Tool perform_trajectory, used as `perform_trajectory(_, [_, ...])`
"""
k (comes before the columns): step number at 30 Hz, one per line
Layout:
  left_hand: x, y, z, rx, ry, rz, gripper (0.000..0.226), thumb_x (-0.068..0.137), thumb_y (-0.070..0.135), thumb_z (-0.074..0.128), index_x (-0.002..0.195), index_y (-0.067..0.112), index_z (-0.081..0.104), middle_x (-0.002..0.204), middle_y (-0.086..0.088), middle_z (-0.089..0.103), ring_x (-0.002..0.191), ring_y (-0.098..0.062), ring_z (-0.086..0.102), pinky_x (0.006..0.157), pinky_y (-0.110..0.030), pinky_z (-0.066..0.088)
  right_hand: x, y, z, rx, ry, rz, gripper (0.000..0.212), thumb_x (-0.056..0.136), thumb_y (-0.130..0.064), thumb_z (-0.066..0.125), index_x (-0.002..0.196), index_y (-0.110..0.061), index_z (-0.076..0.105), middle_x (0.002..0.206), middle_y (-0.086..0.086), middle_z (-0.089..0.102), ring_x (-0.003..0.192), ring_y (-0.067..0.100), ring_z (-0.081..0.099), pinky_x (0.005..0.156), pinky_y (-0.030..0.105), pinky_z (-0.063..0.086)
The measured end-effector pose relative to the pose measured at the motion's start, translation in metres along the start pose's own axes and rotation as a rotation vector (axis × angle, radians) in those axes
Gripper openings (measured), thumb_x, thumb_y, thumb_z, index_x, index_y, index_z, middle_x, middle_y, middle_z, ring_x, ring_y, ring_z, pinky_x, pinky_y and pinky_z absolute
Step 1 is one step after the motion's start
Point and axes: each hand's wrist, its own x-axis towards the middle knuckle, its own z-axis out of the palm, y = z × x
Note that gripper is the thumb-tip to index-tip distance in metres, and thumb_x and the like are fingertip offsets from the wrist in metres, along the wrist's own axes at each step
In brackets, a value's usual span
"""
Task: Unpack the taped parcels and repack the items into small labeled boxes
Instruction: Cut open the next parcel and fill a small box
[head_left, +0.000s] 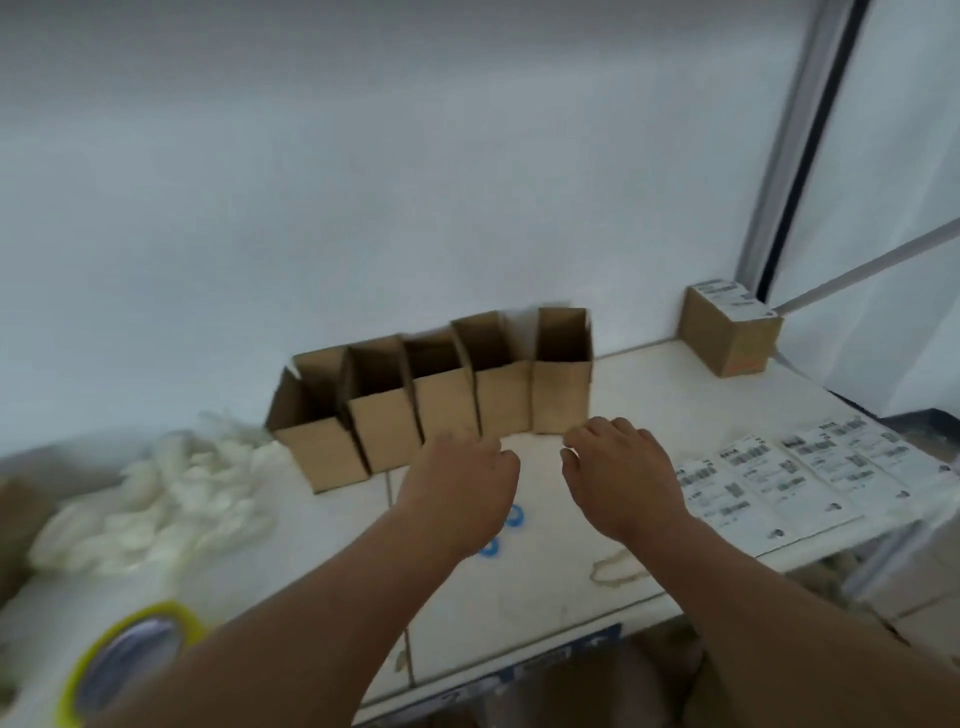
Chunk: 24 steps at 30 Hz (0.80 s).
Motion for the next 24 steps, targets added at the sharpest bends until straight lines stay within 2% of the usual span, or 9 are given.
perform_trajectory(3, [-0.045,-0.025,-0.001,0.0,0.014,-0.07,0.018,0.101,0.025,0.044,0.112,0.017,0.056,0.102,-0.003,0.059,0.089,-0.023,0.054,0.068,-0.034,0.03,-0.009,-0.051,-0.007,0.017,-0.019,-0.041,0.031,0.101,-0.034,0.035,0.115,-0.023,0.061,0.112,-0.002,0.062,0.104,0.019,0.055,0.088,0.033,0.041])
perform_trajectory(7, [-0.093,-0.048,0.011,0.005,0.026,-0.139,0.019,0.101,0.026,0.044,0.111,0.017,0.058,0.098,-0.003,0.059,0.079,-0.02,0.045,0.067,-0.033,0.032,-0.018,-0.108,-0.012,0.032,-0.052,-0.063,0.029,0.101,-0.033,0.036,0.114,-0.024,0.06,0.113,-0.003,0.061,0.106,0.018,0.053,0.088,0.032,0.041])
perform_trajectory(10, [-0.117,-0.063,0.028,0.001,-0.004,-0.184,0.02,0.101,0.026,0.043,0.111,0.017,0.057,0.1,-0.004,0.058,0.086,-0.022,0.053,0.067,-0.034,0.031,-0.02,-0.139,-0.007,0.076,-0.056,-0.063,0.032,0.102,-0.033,0.034,0.119,-0.024,0.059,0.115,-0.003,0.06,0.105,0.017,0.053,0.088,0.032,0.041])
perform_trajectory(14, [-0.14,-0.085,0.054,-0.03,-0.053,-0.283,0.019,0.101,0.023,0.04,0.11,0.017,0.055,0.103,-0.003,0.058,0.089,-0.023,0.053,0.067,-0.034,0.03,-0.013,-0.168,0.009,0.12,-0.094,-0.064,0.032,0.103,-0.034,0.033,0.124,-0.024,0.055,0.119,-0.004,0.059,0.105,0.015,0.052,0.091,0.031,0.043])
perform_trajectory(19, [-0.156,-0.106,0.082,-0.066,-0.09,-0.364,0.017,0.1,0.021,0.04,0.105,0.017,0.055,0.098,-0.001,0.056,0.077,-0.021,0.039,0.067,-0.034,0.029,0.0,-0.194,0.028,0.129,-0.132,-0.06,0.032,0.102,-0.035,0.032,0.123,-0.025,0.054,0.119,-0.006,0.059,0.106,0.015,0.051,0.091,0.03,0.042])
perform_trajectory(24, [-0.166,-0.121,0.093,-0.06,-0.092,-0.403,0.014,0.099,0.021,0.042,0.103,0.017,0.055,0.095,-0.001,0.056,0.075,-0.021,0.038,0.066,-0.034,0.029,0.01,-0.224,0.044,0.128,-0.142,-0.089,0.029,0.102,-0.035,0.034,0.121,-0.027,0.054,0.118,-0.008,0.058,0.105,0.013,0.051,0.087,0.029,0.041])
